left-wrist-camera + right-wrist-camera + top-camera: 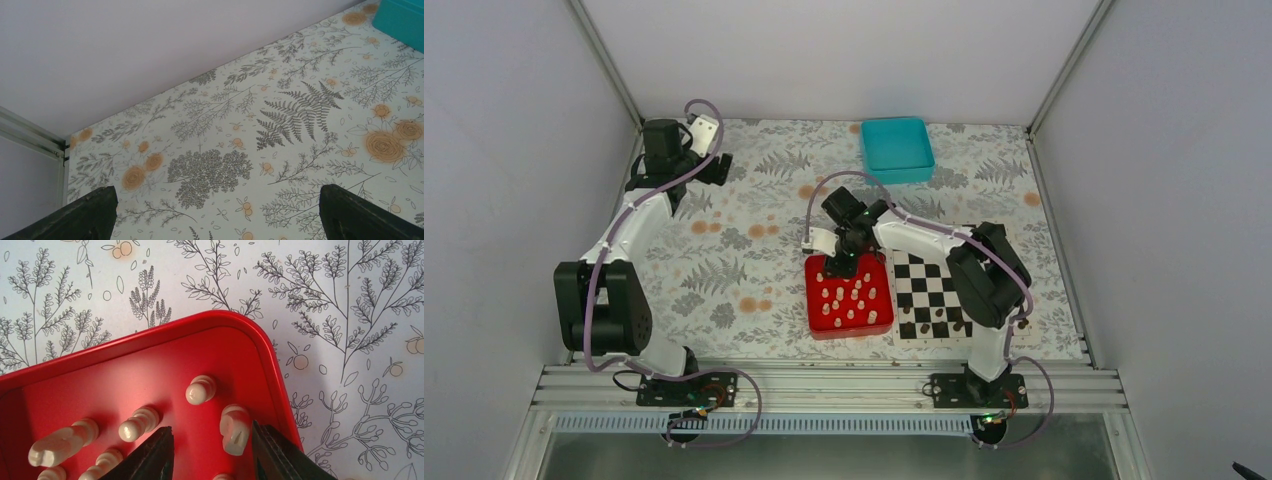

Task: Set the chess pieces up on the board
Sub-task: Pick up the chess piece from the storage box.

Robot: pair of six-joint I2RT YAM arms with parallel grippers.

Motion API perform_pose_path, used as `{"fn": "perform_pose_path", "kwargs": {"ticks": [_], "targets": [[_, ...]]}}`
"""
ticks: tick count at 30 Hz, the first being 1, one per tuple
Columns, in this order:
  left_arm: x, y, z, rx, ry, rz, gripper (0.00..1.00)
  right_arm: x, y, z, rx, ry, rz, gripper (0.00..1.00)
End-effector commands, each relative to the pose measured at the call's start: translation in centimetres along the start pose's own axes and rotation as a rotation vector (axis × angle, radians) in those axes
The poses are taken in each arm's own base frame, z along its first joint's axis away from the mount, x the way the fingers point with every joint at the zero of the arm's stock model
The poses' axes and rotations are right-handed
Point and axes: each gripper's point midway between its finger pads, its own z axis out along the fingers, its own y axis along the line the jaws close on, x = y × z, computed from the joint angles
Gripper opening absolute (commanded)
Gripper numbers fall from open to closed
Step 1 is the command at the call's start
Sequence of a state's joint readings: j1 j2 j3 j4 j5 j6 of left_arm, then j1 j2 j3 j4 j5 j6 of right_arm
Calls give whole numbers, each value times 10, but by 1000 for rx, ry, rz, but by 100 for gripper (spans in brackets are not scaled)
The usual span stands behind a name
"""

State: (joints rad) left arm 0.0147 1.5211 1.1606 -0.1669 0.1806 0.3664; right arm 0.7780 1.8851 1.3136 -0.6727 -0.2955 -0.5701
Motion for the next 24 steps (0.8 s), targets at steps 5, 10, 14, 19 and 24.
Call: {"fn": "perform_pose_path", "kwargs": {"ticks": [5, 10, 14, 19, 24], "targets": [[3, -7, 7, 36, -3, 20, 100, 1, 1, 14, 13, 20, -9, 41], [5, -8, 8, 41, 0, 18, 100, 4, 0, 18, 17, 39, -5, 27], [6, -8, 8, 40, 3, 19, 100, 5, 0, 21, 13, 48, 4, 15], [6, -8, 7, 37, 1, 21, 100, 6, -1, 22, 18, 52, 2, 15], [6, -8, 6, 36, 0, 23, 100, 4, -1, 21, 16, 44, -1, 13]]}}
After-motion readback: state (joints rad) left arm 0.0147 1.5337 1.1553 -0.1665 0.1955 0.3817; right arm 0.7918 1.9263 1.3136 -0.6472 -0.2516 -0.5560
